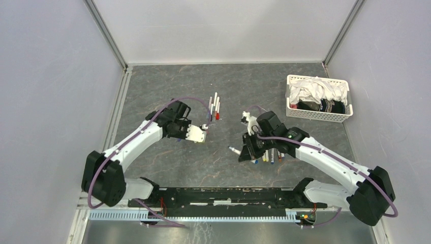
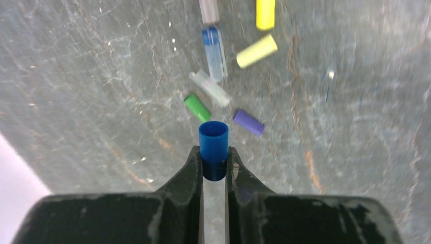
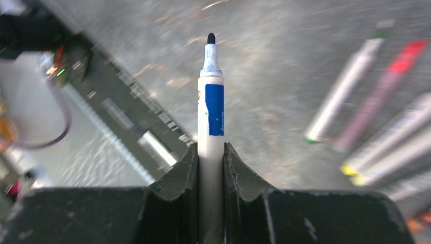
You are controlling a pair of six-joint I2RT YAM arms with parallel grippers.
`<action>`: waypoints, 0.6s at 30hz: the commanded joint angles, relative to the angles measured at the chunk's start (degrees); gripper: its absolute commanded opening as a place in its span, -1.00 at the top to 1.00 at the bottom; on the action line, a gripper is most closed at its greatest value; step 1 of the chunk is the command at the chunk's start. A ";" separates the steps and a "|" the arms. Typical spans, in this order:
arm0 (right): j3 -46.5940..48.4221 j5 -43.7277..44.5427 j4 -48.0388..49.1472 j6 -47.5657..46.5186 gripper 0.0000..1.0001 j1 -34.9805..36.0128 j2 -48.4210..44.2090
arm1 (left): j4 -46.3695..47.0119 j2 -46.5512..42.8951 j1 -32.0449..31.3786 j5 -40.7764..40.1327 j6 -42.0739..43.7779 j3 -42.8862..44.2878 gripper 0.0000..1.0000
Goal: Open the pen caps
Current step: Place the pen cap at the center of the board.
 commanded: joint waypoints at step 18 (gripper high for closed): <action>-12.05 39.34 15.99 -2.16 0.95 -8.76 3.35 | 11.24 9.76 -0.83 5.43 -22.56 -3.53 0.38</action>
